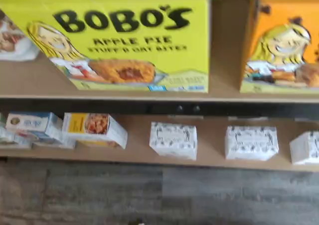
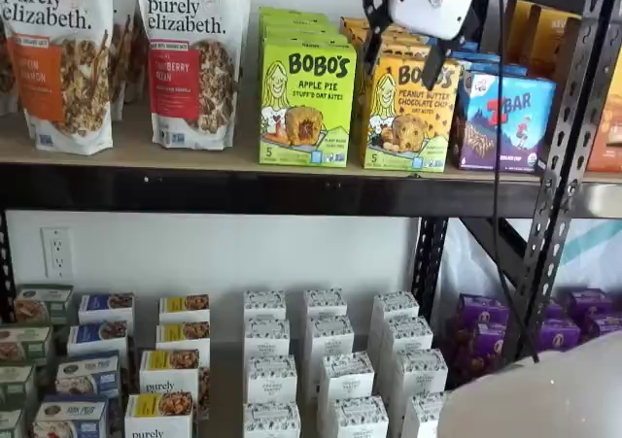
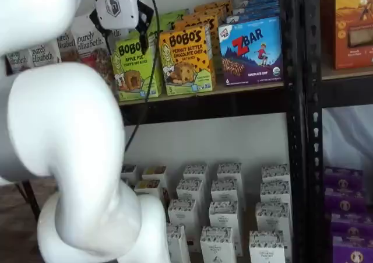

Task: Pick the green box on the top shelf, the fourth from the left

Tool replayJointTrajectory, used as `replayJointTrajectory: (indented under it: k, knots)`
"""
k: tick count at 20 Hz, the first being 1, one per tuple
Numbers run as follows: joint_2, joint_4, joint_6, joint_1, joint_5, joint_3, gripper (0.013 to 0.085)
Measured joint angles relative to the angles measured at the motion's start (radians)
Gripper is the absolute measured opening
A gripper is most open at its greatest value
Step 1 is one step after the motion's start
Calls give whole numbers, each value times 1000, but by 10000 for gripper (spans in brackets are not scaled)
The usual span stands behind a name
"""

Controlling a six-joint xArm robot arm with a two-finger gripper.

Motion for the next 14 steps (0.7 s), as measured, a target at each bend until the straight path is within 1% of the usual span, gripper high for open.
replayJointTrajectory:
  k: [3,7,9,12,14]
  knots:
    - [29,-24,32,41,-49,-20,850]
    - [70,-72,79,95,-98,-49,850]
    - [87,-80,93,111,-120,-60,850]
    - [102,-64,95,116,-149,-64,850]
    - [110,-68,102,124,-166,-61,850]
